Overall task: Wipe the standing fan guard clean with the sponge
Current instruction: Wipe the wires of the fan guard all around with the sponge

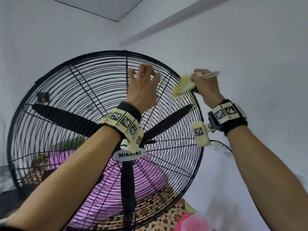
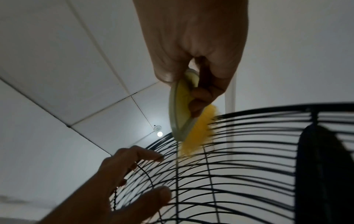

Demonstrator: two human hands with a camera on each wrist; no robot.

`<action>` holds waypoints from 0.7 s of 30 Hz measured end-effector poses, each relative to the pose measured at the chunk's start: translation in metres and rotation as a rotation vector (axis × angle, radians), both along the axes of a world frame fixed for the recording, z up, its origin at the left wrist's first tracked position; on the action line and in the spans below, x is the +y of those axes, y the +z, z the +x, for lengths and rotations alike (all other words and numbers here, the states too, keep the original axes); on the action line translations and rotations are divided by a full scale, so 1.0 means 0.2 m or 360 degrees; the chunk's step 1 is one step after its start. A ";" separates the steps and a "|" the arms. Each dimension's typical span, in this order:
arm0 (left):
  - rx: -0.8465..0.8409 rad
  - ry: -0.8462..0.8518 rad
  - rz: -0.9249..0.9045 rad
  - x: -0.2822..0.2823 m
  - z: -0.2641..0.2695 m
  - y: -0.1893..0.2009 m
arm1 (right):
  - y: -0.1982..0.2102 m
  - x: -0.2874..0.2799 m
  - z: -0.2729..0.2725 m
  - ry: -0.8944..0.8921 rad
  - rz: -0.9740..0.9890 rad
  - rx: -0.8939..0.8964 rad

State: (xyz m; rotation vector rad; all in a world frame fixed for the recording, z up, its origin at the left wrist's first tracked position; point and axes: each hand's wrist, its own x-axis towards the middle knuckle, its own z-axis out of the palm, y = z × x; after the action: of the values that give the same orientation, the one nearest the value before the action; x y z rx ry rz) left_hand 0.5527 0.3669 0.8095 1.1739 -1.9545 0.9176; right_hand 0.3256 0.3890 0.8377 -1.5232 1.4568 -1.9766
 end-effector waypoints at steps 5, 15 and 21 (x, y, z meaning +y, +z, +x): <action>0.0043 -0.0077 0.0030 0.01 0.04 0.00 | 0.11 -0.01 0.09 0.0477 -0.0146 -0.0503; 0.0104 -0.0174 0.0065 -0.01 0.09 0.00 | 0.13 -0.03 -0.24 0.0184 0.0419 -0.0276; 0.0076 -0.0155 0.0050 0.01 0.04 0.00 | 0.03 0.03 -0.43 -0.0159 0.0835 0.0128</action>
State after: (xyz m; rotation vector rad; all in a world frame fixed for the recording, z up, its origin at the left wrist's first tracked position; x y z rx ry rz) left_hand 0.5601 0.3692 0.8088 1.0978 -1.9757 0.8044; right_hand 0.2387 0.3952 0.8447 -1.3217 1.9216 -1.4230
